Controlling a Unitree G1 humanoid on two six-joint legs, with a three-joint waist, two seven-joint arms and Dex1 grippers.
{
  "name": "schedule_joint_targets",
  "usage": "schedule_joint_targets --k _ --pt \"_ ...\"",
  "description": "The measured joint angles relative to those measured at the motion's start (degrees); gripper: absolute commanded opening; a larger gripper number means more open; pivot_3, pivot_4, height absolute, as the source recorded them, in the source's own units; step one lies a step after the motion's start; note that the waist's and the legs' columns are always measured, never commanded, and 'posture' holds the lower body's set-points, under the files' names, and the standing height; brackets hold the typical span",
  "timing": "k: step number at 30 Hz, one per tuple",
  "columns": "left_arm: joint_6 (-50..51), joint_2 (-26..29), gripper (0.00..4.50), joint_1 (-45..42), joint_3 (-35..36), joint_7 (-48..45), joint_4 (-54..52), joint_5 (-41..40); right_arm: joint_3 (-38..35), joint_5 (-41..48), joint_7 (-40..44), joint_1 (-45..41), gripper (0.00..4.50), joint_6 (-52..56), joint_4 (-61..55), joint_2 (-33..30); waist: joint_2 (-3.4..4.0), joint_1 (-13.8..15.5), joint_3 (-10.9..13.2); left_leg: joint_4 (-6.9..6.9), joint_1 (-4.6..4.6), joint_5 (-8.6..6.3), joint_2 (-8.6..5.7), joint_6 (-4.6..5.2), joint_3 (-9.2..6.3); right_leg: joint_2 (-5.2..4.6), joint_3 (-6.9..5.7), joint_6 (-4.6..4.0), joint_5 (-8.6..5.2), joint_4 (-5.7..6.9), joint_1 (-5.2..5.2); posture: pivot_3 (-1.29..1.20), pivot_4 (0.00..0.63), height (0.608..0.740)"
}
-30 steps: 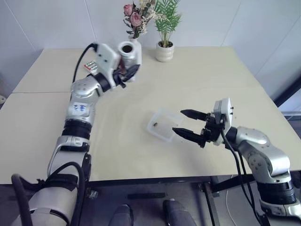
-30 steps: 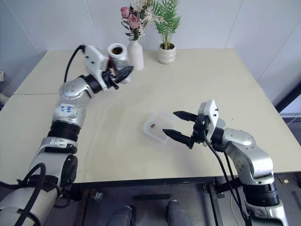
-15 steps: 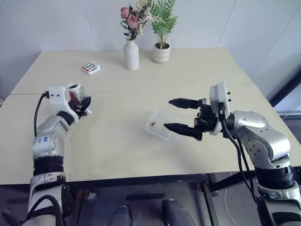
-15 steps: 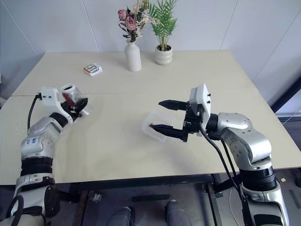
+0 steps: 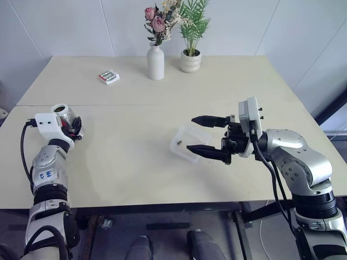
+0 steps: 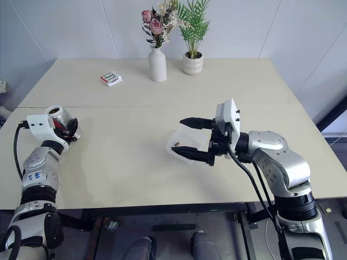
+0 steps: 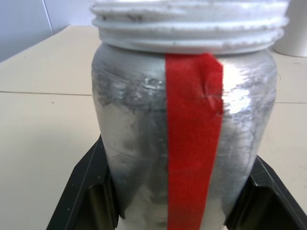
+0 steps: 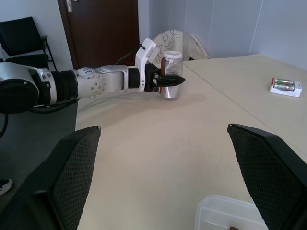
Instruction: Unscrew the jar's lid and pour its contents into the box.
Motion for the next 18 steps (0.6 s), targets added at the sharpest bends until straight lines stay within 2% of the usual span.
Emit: schedule_joint_targets --k 7,14,18 --pt "-0.9 -0.7 2.13 -0.2 0.6 -2.9 1.9 -2.2 0.0 0.0 0.4 0.3 4.47 0.0 0.0 -0.1 0.00 -0.1 0.0 -0.02 0.01 0.00 0.01 0.00 0.00 0.00 -0.01 -0.01 0.00 0.00 0.00 0.00 0.150 0.740" --pt "-0.3 -0.7 4.36 -0.2 0.6 -2.0 1.8 -2.3 -0.1 0.2 0.6 0.8 4.50 0.0 0.0 -0.4 0.00 -0.1 0.0 -0.03 0.01 0.00 0.01 0.00 0.00 0.00 -0.01 -0.01 0.00 0.00 0.00 0.00 0.150 0.740" --pt "0.8 -0.6 4.47 0.9 0.6 -2.0 -0.3 -2.3 -0.1 0.7 0.8 0.8 4.50 0.0 0.0 -0.4 -0.01 -0.1 0.0 -0.05 0.01 0.00 0.01 -0.01 0.00 0.00 -0.01 -0.01 0.00 -0.02 0.00 0.00 0.150 0.740"
